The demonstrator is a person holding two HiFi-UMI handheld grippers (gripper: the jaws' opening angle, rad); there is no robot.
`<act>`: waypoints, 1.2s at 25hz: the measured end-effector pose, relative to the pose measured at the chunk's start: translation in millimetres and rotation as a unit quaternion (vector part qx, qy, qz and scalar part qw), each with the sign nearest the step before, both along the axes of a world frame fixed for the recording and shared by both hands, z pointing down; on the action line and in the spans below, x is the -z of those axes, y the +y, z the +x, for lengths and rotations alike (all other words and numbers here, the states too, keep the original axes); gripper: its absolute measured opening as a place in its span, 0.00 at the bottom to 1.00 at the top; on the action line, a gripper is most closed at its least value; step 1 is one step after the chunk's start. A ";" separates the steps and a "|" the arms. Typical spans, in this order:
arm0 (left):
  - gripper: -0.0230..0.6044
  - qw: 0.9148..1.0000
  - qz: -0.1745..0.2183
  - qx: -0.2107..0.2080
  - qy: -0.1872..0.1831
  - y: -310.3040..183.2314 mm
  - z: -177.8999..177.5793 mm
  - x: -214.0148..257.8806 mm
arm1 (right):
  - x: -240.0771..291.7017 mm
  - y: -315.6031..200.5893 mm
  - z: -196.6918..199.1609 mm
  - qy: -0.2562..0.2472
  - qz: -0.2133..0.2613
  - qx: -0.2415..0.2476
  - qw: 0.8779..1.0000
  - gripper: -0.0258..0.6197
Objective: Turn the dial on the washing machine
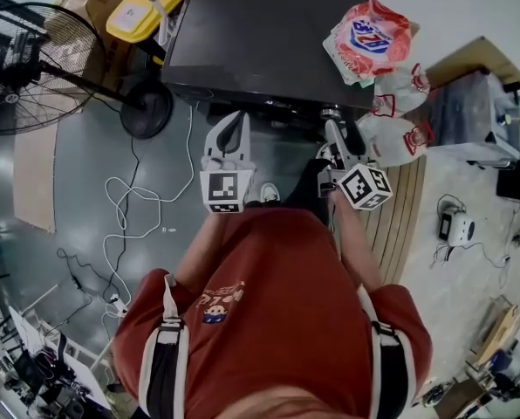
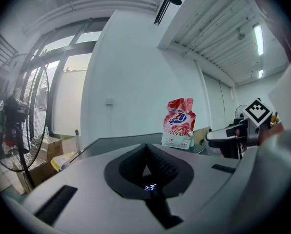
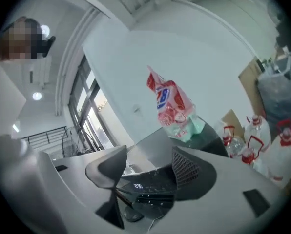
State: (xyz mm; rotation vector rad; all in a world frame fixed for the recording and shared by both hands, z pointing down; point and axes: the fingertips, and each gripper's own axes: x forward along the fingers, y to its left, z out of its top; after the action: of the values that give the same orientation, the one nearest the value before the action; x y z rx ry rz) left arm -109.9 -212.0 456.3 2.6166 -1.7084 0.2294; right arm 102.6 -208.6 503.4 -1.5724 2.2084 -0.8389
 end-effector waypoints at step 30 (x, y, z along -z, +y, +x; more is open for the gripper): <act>0.05 0.994 0.111 0.005 -0.009 -22.5 -19.2 111.4 | 156.2 -16.0 -2.3 0.402 0.150 -0.099 0.898 0.46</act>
State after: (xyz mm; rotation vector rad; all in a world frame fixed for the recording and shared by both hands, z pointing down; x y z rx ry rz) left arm -129.2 -234.4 344.9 2.7634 -1.8526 0.0650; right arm 100.2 -224.5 347.3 -2.1687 2.4239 0.2880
